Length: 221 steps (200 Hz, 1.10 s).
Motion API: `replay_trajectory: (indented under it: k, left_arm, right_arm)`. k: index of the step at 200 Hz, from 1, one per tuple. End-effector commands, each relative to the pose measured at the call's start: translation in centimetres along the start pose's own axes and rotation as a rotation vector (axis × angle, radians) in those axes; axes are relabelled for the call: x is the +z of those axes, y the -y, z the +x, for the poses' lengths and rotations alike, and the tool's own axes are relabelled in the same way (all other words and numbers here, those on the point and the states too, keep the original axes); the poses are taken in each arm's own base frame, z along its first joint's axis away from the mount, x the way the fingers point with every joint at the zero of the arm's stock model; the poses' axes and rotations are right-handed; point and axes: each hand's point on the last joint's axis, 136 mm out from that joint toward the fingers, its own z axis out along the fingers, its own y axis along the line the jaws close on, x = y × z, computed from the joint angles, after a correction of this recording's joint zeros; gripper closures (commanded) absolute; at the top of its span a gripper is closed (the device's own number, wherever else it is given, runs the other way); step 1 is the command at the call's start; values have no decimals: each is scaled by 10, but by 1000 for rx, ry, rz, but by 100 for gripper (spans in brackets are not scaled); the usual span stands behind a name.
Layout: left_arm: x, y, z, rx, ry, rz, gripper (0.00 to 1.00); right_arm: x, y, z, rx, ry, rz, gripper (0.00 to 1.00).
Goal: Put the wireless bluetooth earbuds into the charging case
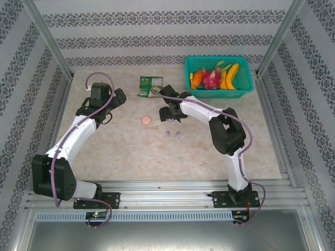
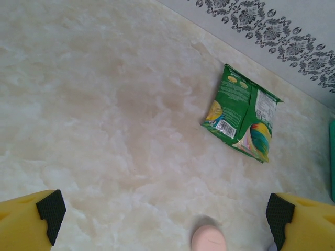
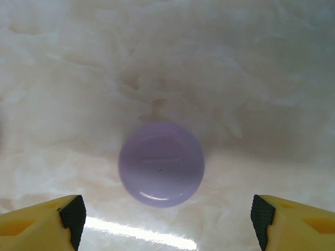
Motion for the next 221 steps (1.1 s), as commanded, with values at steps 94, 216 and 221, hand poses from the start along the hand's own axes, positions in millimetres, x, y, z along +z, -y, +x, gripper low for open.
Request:
replay_trajectory:
  k: [94,216,221]
  left_arm:
    - [-17,-12,-3,24,34,-16,0]
    - [-15,-14,1,8,20,-20,0]
    - [-14,-14,2,8,18,-22,0]
  right_arm:
    - [31,-5,0,-58,-92,6,24]
    - [40,-8,3,-65,-116,43,49]
    - [39,-8,2,-63,-114,41,51]
